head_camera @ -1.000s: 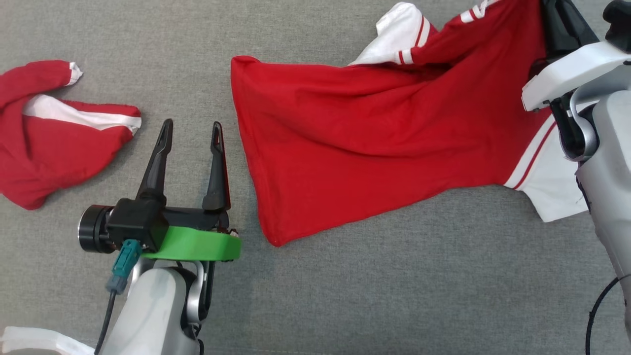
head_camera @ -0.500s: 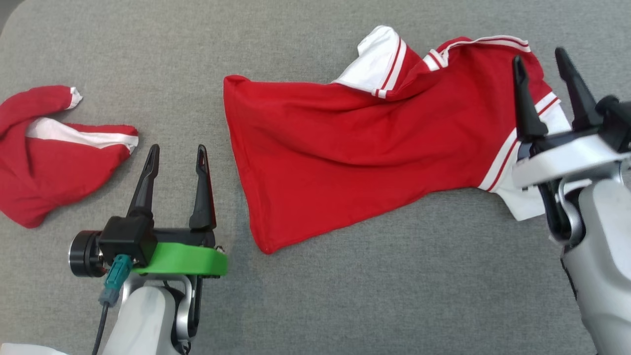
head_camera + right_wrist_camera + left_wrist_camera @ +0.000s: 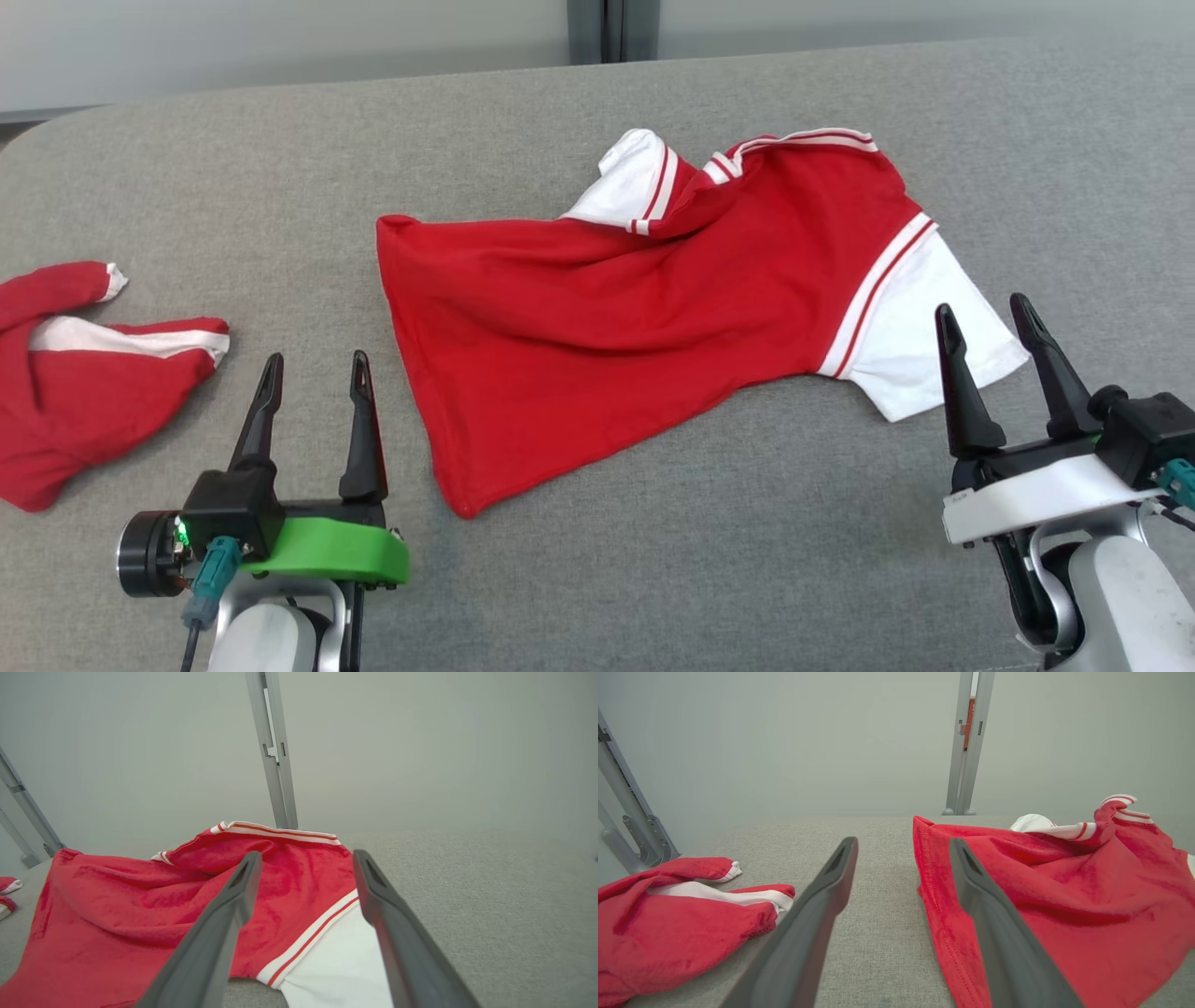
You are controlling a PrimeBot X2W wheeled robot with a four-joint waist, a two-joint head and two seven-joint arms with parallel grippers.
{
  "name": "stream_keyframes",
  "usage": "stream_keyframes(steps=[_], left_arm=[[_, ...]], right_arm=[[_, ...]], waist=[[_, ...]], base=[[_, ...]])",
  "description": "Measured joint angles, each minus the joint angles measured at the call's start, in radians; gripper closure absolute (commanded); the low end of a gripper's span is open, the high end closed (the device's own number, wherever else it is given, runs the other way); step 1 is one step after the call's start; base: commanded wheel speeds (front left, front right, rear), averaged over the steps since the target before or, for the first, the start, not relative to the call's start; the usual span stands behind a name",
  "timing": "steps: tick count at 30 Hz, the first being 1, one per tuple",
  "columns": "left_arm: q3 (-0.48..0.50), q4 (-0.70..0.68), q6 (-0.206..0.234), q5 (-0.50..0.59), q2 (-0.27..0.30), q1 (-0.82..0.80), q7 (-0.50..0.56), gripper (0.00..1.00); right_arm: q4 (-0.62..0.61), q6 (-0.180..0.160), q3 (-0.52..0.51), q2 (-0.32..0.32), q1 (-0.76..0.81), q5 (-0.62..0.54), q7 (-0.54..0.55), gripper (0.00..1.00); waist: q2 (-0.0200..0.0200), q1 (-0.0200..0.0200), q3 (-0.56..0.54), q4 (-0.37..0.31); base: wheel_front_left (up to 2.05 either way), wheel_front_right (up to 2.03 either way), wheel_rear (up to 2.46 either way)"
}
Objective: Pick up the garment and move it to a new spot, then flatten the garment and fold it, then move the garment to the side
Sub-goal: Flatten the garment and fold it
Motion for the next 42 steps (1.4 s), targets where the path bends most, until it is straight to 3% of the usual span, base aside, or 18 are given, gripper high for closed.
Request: stream_keyframes(steps=[14, 20, 26, 28, 29, 36, 42], left_arm=[[-0.039, -0.004, -0.005, 0.001, 0.015, 0.007, 0.052, 0.0], [-0.118, 0.146, -0.064, -0.031, -0.018, 0.0, 0.159, 0.0], [-0.125, 0.268, -0.081, -0.081, -0.039, -0.005, 0.212, 0.0], [-0.13, 0.282, -0.095, -0.096, -0.044, -0.014, 0.229, 0.7], [-0.131, 0.283, -0.098, -0.101, -0.044, -0.016, 0.23, 1.0], [-0.142, 0.271, -0.105, -0.103, -0.045, -0.027, 0.222, 1.0], [-0.146, 0.235, -0.097, -0.09, -0.035, -0.053, 0.212, 1.0]], right_arm=[[-0.06, 0.0, -0.016, 0.016, 0.04, -0.019, 0.045, 0.0], [-0.059, 0.0, -0.004, 0.023, 0.04, -0.019, 0.057, 0.0], [-0.027, 0.0, -0.012, 0.025, 0.04, -0.016, 0.06, 0.0], [-0.005, 0.0, -0.029, 0.022, 0.04, -0.016, 0.06, 0.0], [0.008, 0.0, -0.038, 0.021, 0.04, -0.014, 0.06, 0.0], [0.201, 0.0, -0.127, -0.033, 0.019, 0.015, 0.06, 0.0], [0.363, 0.0, -0.117, -0.07, -0.104, 0.037, 0.036, 0.0]], waist=[[0.0, 0.0, -0.014, -0.025], [0.0, 0.0, 0.017, -0.03], [0.0, 0.0, 0.045, -0.045], [0.0, 0.0, 0.051, -0.05], [0.0, 0.0, 0.054, -0.051], [0.0, 0.0, 0.082, -0.052], [0.0, 0.0, 0.121, -0.043]], base=[[0.0, 0.0, 0.0], [0.0, 0.0, 0.0], [0.0, 0.0, 0.0], [0.0, 0.0, 0.0], [0.0, 0.0, 0.0], [0.0, 0.0, 0.0], [0.0, 0.0, 0.0]])
